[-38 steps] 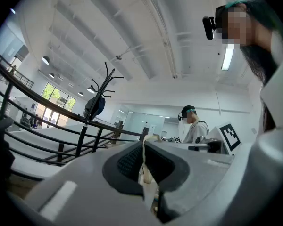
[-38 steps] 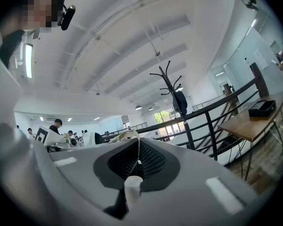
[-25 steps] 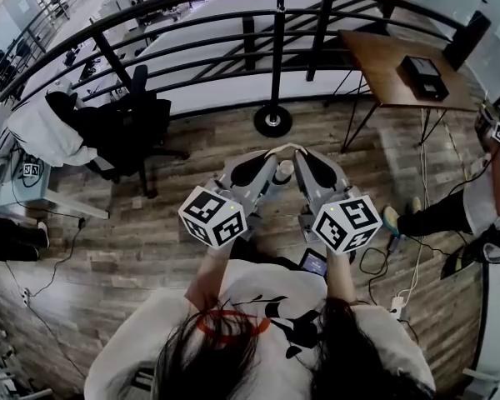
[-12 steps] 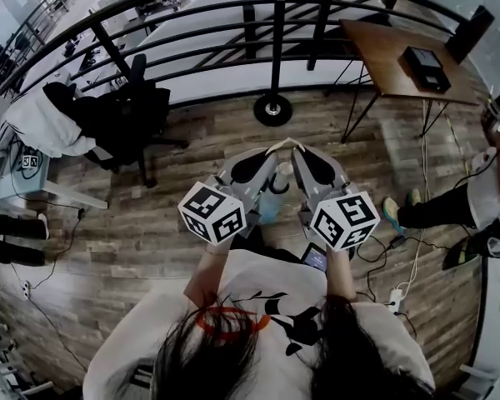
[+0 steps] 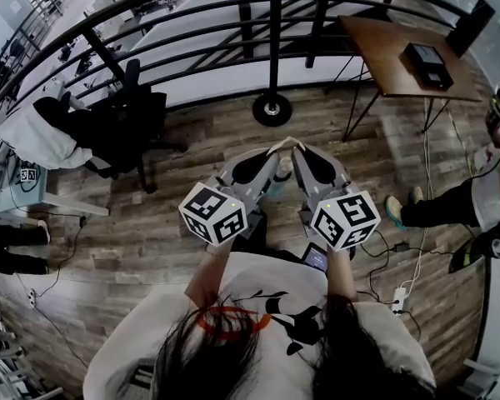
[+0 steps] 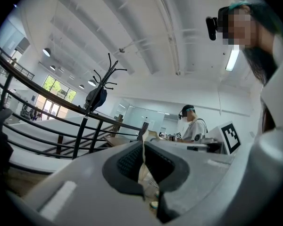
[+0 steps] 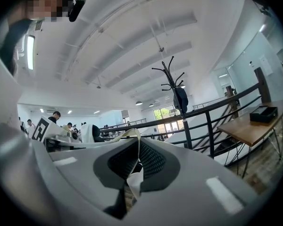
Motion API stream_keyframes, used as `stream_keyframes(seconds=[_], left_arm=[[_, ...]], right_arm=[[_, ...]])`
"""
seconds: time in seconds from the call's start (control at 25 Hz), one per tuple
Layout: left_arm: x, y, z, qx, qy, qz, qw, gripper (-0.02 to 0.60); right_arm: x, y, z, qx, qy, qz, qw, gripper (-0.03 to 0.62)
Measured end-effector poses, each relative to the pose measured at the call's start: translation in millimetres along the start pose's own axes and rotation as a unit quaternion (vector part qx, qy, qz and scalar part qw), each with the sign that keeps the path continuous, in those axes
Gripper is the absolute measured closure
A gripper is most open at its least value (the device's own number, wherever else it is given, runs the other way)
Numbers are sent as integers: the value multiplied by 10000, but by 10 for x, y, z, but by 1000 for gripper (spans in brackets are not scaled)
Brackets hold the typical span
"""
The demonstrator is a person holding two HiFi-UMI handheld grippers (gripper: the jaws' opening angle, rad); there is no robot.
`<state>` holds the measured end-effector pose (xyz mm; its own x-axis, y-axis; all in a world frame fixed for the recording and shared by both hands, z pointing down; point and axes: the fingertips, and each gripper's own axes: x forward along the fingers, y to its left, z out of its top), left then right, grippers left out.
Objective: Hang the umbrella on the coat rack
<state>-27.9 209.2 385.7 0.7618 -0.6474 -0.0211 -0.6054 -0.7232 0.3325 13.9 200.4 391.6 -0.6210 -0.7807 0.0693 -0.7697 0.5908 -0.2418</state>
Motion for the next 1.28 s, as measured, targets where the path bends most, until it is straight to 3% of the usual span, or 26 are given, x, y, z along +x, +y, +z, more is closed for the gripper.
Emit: stream_keyframes(seconds=[0.44,0.64,0.92,1.28], left_arm=[[625,964,354,-181,25,-291,9994,581],[794,1485,647,-353,-93,-365,9987,581],[1001,2073,941,-299,-114,-518,9981,581],[1193,2474,1163,-217,-100,-733,9970,581]], right_arm=[[1110,-391,228,-277,156,-112,9994,566],[1616,-592,398,-93,118,-266,9995,566],[2233,-786,551,-144,34,-487,9987,566],[2711,-949,709,-278,-48,-616,9977,566]])
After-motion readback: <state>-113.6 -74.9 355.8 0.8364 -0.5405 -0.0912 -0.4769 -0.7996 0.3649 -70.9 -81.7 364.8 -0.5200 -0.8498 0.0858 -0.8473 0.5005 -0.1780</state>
